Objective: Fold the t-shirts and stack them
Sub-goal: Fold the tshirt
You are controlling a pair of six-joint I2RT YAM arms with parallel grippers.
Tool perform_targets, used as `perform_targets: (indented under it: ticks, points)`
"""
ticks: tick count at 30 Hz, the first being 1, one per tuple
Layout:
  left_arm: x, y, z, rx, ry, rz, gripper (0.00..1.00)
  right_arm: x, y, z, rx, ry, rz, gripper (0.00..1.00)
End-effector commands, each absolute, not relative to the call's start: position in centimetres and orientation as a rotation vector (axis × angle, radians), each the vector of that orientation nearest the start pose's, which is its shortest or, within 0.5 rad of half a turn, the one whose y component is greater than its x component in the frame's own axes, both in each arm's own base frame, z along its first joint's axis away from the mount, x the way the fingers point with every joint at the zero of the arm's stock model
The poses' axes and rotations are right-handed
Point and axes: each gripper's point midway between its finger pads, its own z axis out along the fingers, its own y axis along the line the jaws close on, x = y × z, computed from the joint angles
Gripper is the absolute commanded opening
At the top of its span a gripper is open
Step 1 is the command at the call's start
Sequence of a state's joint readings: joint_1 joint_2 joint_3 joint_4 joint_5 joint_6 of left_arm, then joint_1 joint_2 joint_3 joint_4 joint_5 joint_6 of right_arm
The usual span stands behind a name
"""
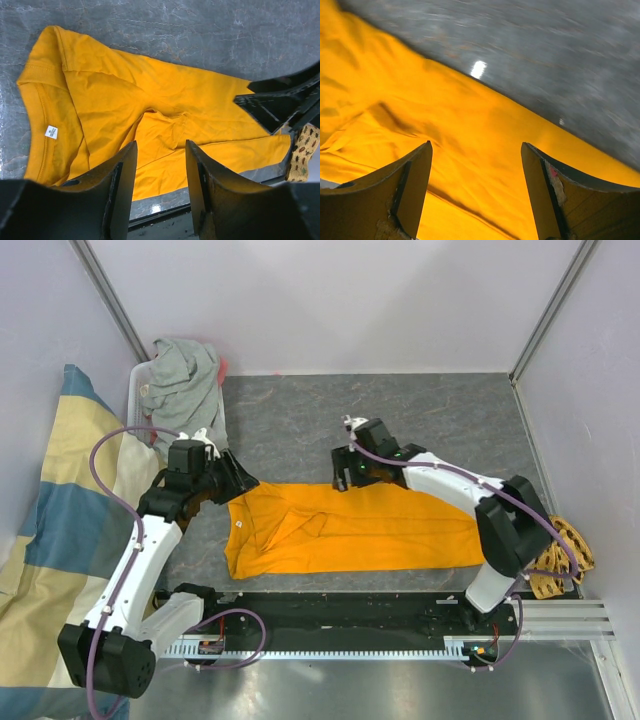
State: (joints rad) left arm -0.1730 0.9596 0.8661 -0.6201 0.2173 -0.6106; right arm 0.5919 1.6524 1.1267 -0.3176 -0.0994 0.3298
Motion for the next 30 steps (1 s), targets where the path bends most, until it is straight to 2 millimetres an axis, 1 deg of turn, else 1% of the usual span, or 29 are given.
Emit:
perform_targets:
  ticks: [1,2,3,4,6,7,9,10,13,15,19,23,26,30]
  points:
    - [26.8,-10.6,19.0,-0.347,2.277,-0.663,0.51,33.3,32.1,11.2,-0.614,2.344,0.614,0.79]
    - [26.8,-10.6,19.0,-0.344,2.276,-0.665,0.51,33.5,33.1,11.7,-0.634,2.33,0.627,0.78]
    - [26.8,-10.5,19.1,-0.337,2.274,-0.662,0.51,33.3,33.7,10.8,-0.665,2.345,0.62,0.78]
    - [26.8,-10.2,19.1,-0.343,2.273,-0.654,0.51,32.6,34.9,10.6,-0.704,2.343,0.623,0.78]
    - [26.8,-10.0,19.1,-0.343,2.272,-0.65,0.51,32.1,36.2,10.0,-0.756,2.351,0.61,0.77]
    - [26.7,-9.8,19.0,-0.349,2.273,-0.649,0.51,31.2,37.3,9.9,-0.8,2.344,0.612,0.77]
    - [26.6,-9.8,18.9,-0.348,2.273,-0.657,0.51,30.7,38.4,9.6,-0.837,2.343,0.604,0.77]
    - [26.6,-9.6,18.6,-0.355,2.277,-0.652,0.51,29.9,39.1,9.4,-0.863,2.34,0.601,0.77]
    - [26.5,-9.6,18.5,-0.36,2.279,-0.66,0.51,28.9,40.5,8.5,-0.886,2.352,0.608,0.77]
    - [26.5,-9.5,18.5,-0.359,2.277,-0.664,0.51,28.7,41.0,7.9,-0.883,2.364,0.596,0.76]
    - [26.4,-9.4,18.4,-0.362,2.277,-0.663,0.51,28.0,42.6,7.4,-0.858,2.38,0.607,0.76]
    - [26.5,-9.4,18.3,-0.356,2.28,-0.665,0.51,28.0,44.4,7.2,-0.858,2.374,0.631,0.77]
    - [26.5,-9.4,18.3,-0.354,2.281,-0.666,0.51,28.2,45.3,7.3,-0.858,2.366,0.637,0.77]
    - [26.5,-9.3,18.3,-0.349,2.279,-0.666,0.51,28.6,45.6,6.9,-0.859,2.363,0.627,0.77]
